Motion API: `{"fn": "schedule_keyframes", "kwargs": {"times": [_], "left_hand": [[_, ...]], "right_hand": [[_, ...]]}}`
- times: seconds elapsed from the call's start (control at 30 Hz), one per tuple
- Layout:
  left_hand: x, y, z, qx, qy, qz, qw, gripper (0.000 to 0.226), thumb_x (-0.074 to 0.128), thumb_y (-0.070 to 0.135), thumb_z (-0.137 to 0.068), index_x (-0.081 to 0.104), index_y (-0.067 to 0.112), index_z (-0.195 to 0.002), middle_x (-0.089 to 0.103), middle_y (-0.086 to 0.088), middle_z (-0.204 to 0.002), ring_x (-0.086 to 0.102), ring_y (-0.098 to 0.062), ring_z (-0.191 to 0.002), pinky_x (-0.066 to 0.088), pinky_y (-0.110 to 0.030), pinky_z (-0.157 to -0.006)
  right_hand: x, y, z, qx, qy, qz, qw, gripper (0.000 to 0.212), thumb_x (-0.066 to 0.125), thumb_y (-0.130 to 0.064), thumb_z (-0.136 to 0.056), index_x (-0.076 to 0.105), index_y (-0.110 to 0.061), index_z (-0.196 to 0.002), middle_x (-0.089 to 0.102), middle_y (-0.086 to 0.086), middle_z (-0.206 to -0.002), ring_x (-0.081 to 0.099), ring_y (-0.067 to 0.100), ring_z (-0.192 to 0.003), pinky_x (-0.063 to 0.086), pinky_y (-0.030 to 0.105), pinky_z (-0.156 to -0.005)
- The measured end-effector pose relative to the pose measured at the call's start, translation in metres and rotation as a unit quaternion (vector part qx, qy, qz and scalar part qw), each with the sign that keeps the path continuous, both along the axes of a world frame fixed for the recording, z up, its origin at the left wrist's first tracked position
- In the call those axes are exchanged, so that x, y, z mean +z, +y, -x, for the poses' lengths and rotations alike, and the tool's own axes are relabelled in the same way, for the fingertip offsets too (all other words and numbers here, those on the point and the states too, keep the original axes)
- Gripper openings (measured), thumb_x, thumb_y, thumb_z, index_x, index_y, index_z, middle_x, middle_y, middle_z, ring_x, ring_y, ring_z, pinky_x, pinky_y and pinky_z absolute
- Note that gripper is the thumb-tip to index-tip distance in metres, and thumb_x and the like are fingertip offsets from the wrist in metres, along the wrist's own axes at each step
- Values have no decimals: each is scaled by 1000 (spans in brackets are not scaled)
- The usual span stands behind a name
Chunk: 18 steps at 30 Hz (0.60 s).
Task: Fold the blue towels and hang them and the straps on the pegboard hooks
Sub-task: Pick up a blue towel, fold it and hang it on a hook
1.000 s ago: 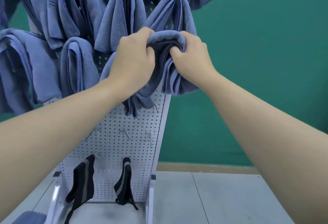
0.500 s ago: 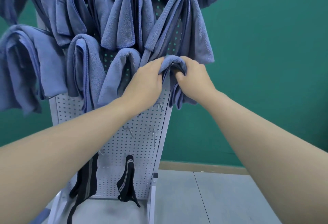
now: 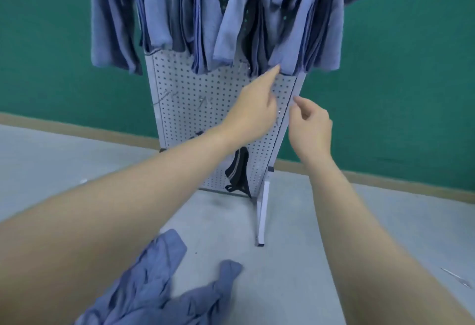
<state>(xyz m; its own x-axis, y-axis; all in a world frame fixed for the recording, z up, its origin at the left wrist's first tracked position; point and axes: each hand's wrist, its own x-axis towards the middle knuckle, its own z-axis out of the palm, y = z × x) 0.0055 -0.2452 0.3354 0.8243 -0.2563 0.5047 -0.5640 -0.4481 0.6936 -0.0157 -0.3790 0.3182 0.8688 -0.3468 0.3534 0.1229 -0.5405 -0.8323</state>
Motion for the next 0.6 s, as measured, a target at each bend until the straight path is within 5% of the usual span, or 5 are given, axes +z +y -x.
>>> {"fn": "schedule_keyframes", "kwargs": {"times": [0.1,0.23,0.33,0.43,0.6], "left_hand": [[-85,38,35,27,-86,-79,993,58,45,-4,-98,41,5,-155,44,-10,-159,42,-23,-146,34,-39,-122],[-207,109,74,9,-190,-256,948,53,53,-9,-80,58,0,-132,60,-24,-137,59,-39,-120,50,-46,-101],[-289,158,108,12,-77,-371,925,53,75,-8,-63,63,3,-113,68,-21,-120,70,-38,-100,59,-42,-80],[-348,187,156,-28,91,-437,894,23,66,16,-85,63,7,-105,65,-12,-104,67,-35,-92,53,-40,-75],[-388,163,190,-126,296,-503,802,82,38,73,-87,49,10,-138,56,-10,-131,54,-29,-120,43,-39,-100]], "right_hand": [[-51,19,20,44,84,26,995,37,53,-23,-102,67,-16,-135,72,2,-127,66,18,-118,50,35,-106],[-137,34,53,108,208,24,972,24,56,-19,-100,71,-19,-119,74,-2,-92,72,24,-89,56,34,-83],[-218,46,86,111,345,-58,930,10,58,-13,-99,68,-14,-103,71,11,-84,66,26,-67,51,22,-54],[-299,57,130,126,502,-69,853,18,59,-10,-98,66,-9,-81,65,17,-80,58,25,-63,41,23,-53],[-381,74,205,119,593,-73,793,38,65,-10,-95,47,-16,-62,50,7,-63,50,20,-59,36,25,-55]]}}
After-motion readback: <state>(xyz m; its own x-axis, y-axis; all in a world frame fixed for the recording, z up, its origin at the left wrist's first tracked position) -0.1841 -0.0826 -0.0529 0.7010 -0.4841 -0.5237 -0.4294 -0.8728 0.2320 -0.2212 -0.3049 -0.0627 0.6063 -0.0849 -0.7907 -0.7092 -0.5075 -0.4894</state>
